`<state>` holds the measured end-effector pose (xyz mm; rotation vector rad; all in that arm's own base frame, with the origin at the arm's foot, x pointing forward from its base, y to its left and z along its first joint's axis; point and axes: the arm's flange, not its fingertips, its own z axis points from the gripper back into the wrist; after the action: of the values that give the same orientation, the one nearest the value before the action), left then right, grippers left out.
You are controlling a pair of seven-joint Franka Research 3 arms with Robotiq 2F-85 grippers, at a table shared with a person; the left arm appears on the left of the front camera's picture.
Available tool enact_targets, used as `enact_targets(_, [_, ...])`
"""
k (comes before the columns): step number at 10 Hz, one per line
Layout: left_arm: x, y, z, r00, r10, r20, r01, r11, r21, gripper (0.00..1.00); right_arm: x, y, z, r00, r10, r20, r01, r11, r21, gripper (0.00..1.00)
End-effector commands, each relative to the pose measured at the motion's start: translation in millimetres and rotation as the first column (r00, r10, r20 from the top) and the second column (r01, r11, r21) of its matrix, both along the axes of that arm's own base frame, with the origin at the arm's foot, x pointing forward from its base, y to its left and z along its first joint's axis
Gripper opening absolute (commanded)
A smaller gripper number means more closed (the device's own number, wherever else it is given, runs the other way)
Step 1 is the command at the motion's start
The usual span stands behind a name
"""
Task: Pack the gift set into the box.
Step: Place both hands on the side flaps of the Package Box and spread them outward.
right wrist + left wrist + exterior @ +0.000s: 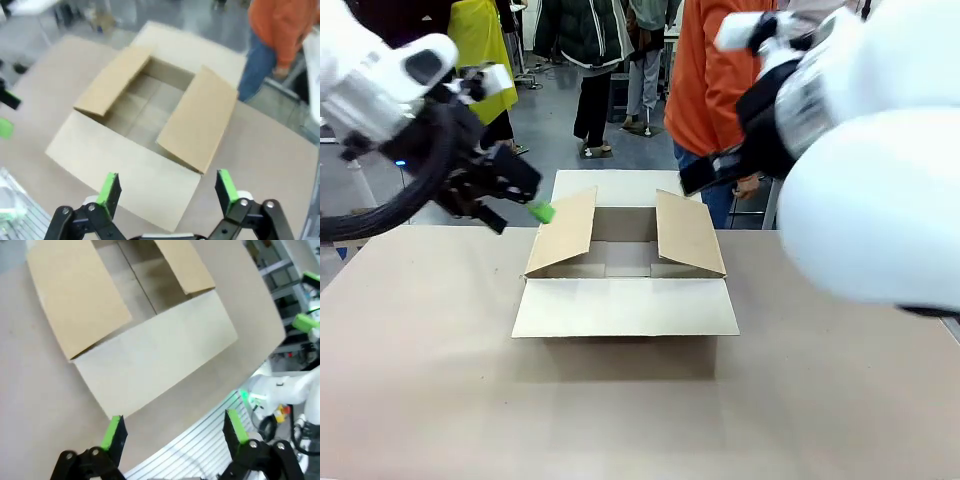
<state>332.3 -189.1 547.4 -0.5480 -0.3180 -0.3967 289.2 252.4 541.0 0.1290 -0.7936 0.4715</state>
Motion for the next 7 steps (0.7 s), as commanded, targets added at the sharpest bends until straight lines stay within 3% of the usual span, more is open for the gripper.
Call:
enact_targets(1, [-11,54,-2,1.0,0.029,0.008,-0.029,0.997,-0.069,1.0,-5,-4,21,1.0,-0.012,0.021,0.01,0.997,0.073,1.0])
enact_targets(3, [-11,54,-2,1.0,0.029,0.008,-0.029,0.997,-0.069,1.0,-5,-4,21,1.0,-0.012,0.021,0.01,0.997,0.073,1.0])
enact_targets(4, [0,37,0,1.0,0.031,-0.007,-0.031,0.998,-0.051,1.0,1,-4,6,1.0,-0.002,0.006,0.001,1.0,0.009,1.0])
enact_targets(5, [12,24,9,0.994,0.102,0.04,-0.101,0.995,-0.018,1.0,8,1,-8,0.998,-0.056,-0.019,0.056,0.998,-0.031,1.0])
enact_targets(7, [76,-5,21,0.984,0.152,0.09,-0.155,0.987,0.03,1.0,5,-13,-25,0.995,-0.067,-0.068,0.069,0.997,0.032,1.0])
